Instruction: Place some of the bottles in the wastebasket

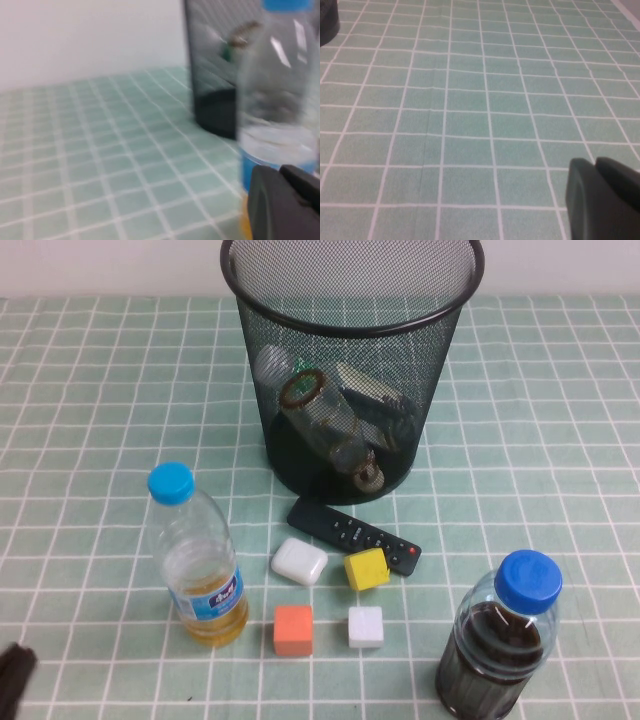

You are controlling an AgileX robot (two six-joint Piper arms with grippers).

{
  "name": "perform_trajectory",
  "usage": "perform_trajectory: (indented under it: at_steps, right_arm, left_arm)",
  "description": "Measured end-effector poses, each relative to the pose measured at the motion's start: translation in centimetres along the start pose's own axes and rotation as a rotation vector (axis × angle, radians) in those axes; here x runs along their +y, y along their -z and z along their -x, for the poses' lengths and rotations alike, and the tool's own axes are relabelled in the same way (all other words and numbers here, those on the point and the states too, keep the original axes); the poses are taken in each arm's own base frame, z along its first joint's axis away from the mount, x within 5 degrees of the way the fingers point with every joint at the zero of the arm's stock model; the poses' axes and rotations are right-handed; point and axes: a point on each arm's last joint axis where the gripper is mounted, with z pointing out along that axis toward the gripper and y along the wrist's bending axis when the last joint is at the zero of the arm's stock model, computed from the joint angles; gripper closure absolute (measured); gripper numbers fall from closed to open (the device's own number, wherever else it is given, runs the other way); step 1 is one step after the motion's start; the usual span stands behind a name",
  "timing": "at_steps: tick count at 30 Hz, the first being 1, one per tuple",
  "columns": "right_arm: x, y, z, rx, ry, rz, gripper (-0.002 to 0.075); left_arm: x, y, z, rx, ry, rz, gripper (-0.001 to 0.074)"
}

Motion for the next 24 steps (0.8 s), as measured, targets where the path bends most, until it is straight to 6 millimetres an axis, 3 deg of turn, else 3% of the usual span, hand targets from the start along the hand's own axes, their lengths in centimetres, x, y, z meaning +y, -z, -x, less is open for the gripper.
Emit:
perform_trajectory:
  at_steps: [4, 8, 14, 24]
  right_arm:
    - [0.0, 0.0, 0.0, 0.000, 0.000, 0.000, 0.0733]
    - [0.0, 0.0, 0.0, 0.000, 0.002, 0.000, 0.0733]
    - [0.0, 0.0, 0.0, 0.000, 0.002, 0.000, 0.0733]
    - [0.0, 0.0, 0.0, 0.000, 0.002, 0.000, 0.0733]
  left_arm:
    - [0.9, 0.1, 0.3, -0.034, -0.018, 0.152, 0.0740]
    - [1.4, 0.2, -0.4, 0.045, -0.021, 0.253, 0.0739]
    - [1.5, 0.4, -1.8, 0.207, -0.019, 0.262, 0.0740]
    - [1.5, 0.4, -1.9, 0.217, -0.022, 0.265, 0.0740]
